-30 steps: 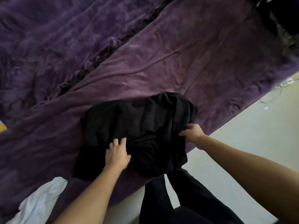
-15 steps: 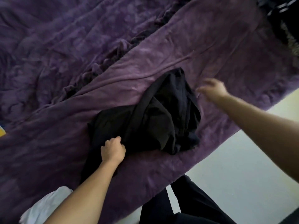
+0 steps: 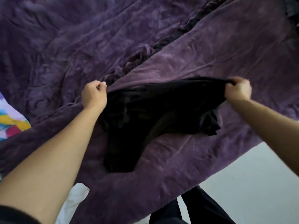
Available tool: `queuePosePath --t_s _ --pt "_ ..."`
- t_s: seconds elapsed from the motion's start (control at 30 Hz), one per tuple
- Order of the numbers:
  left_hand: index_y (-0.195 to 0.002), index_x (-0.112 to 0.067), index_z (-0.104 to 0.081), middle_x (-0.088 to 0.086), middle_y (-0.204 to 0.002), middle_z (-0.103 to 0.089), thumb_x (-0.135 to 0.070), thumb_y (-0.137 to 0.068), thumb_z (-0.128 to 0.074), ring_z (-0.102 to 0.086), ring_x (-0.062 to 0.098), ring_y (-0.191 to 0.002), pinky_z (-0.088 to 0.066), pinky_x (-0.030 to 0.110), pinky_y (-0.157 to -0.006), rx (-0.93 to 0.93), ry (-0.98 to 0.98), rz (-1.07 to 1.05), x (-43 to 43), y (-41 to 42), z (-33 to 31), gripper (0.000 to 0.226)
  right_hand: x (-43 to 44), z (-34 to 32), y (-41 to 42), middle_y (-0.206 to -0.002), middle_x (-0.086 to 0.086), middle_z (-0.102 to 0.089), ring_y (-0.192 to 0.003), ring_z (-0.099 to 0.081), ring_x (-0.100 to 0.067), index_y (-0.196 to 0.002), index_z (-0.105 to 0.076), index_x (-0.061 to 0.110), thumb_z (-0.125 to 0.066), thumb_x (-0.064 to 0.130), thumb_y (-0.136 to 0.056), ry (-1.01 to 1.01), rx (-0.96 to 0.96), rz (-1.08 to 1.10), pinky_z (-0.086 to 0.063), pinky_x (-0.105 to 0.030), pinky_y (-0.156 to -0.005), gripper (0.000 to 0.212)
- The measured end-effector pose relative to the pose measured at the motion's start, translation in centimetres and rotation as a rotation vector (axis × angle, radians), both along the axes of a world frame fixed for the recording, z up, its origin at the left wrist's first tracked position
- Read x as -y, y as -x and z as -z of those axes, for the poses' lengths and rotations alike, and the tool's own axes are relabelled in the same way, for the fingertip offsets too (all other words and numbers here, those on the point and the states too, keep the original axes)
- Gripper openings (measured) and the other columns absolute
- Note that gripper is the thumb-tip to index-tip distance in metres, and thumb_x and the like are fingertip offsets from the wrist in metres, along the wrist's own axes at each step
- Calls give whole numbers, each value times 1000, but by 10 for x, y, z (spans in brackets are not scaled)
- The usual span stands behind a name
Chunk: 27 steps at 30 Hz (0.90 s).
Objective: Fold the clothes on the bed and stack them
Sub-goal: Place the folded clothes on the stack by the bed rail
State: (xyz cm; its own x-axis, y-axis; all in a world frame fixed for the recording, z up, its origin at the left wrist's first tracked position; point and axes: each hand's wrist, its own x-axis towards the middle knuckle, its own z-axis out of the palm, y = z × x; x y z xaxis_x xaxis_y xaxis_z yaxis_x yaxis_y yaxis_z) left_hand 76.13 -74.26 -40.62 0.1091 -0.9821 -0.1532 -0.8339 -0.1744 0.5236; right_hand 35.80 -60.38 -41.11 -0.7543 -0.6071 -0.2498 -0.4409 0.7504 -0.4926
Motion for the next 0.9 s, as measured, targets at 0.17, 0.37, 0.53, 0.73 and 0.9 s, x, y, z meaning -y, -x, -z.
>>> queuePosePath --t_s 0.17,0.37,0.53,0.73,0.9 --pt "-128 -18 -51 13 -128 -54 -50 -72 -75 -52 31 -119 -42 39 -100 -41 -340 3 -38 -1 34 69 21 -3 0 -138 -18 -41 -127 -39 -40 -137 -45 20 -56 27 -86 -225 -127 -103 -39 -48 -103 52" --pt "-142 -27 -39 13 -133 -42 -39 -81 -71 -43 35 -120 -41 47 -95 360 -431 61 -69 -19 77 70 7 63 -106 -157 -9 -18 -141 -22 -32 -149 -26 26 -74 37 -77 -315 -110 -684 -37 -51 -103 87" --pt "-111 -6 -68 16 -115 -61 -16 -88 -62 -56 32 -109 -41 35 -95 36 -30 70 -22 -26 62 26 55 83 -106 -160 -7 -11 -146 -11 -29 -147 -29 31 -70 37 -81 -396 -212 -720 -29 -51 -106 79" --pt "-80 -20 -72 -4 -75 -69 2 -84 -58 -64 12 -74 -52 25 -72 -672 -123 -138 4 -19 -30 26 83 34 -89 -114 -21 -64 -104 -58 -41 -111 -65 16 -50 24 -91 -206 -77 -562 -45 -42 -86 26" --pt "-90 -17 -73 -4 -84 -67 6 -77 -60 -56 0 -66 -41 5 -63 -303 139 31 3 -29 -99 29 81 -42 -77 -110 -29 -61 -102 -56 -46 -99 -60 4 -42 27 -93 -46 -136 -362 -44 -45 -84 30"
